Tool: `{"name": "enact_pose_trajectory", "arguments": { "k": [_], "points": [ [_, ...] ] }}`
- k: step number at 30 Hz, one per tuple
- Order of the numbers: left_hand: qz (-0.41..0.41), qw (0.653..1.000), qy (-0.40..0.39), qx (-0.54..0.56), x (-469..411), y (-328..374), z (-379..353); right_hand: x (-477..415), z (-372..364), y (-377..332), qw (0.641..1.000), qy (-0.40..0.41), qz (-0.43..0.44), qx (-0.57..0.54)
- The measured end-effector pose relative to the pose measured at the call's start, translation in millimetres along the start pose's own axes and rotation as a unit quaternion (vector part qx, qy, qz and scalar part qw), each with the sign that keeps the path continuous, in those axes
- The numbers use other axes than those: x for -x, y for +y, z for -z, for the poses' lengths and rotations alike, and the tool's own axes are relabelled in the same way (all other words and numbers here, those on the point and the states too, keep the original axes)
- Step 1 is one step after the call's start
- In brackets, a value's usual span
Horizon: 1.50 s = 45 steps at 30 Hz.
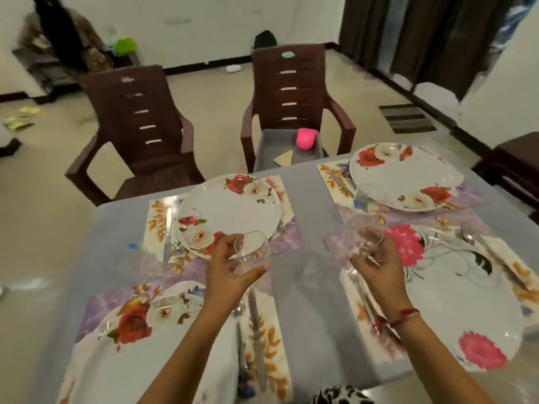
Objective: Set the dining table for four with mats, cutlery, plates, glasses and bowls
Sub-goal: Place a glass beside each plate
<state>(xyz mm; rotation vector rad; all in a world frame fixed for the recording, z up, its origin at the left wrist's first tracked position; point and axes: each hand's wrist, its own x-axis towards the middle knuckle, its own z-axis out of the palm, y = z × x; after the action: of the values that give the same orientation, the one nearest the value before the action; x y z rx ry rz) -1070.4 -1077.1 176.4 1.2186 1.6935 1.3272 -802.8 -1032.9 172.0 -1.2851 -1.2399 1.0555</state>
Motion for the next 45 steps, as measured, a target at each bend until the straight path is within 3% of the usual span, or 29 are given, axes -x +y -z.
{"name": "enact_pose_trajectory", "arguments": {
  "k": [11, 18, 31, 38, 45],
  "points": [
    [0.084, 0.993, 0.027, -0.084, -21, -11, -24, -69, 51, 22, 0.987, -0.153, -0.04, -0.032],
    [0.108, 0.99, -0.035, -0.087, -36, -25, -9, -79, 45, 26, 0.985, -0.164, -0.036, -0.029],
    [0.1, 0.992, -0.062, -0.047, -31, -38, 5, -66, 22, 13, 0.989, -0.143, -0.002, -0.023],
    [0.031, 0.996, 0.038, -0.075, -22, -17, -13, -47, 41, 2, 0.991, -0.123, -0.003, -0.048],
    [-0.043, 0.966, 0.228, -0.115, -7, 16, -65, -62, 122, 1, 0.999, -0.044, 0.011, -0.026]
  ]
}}
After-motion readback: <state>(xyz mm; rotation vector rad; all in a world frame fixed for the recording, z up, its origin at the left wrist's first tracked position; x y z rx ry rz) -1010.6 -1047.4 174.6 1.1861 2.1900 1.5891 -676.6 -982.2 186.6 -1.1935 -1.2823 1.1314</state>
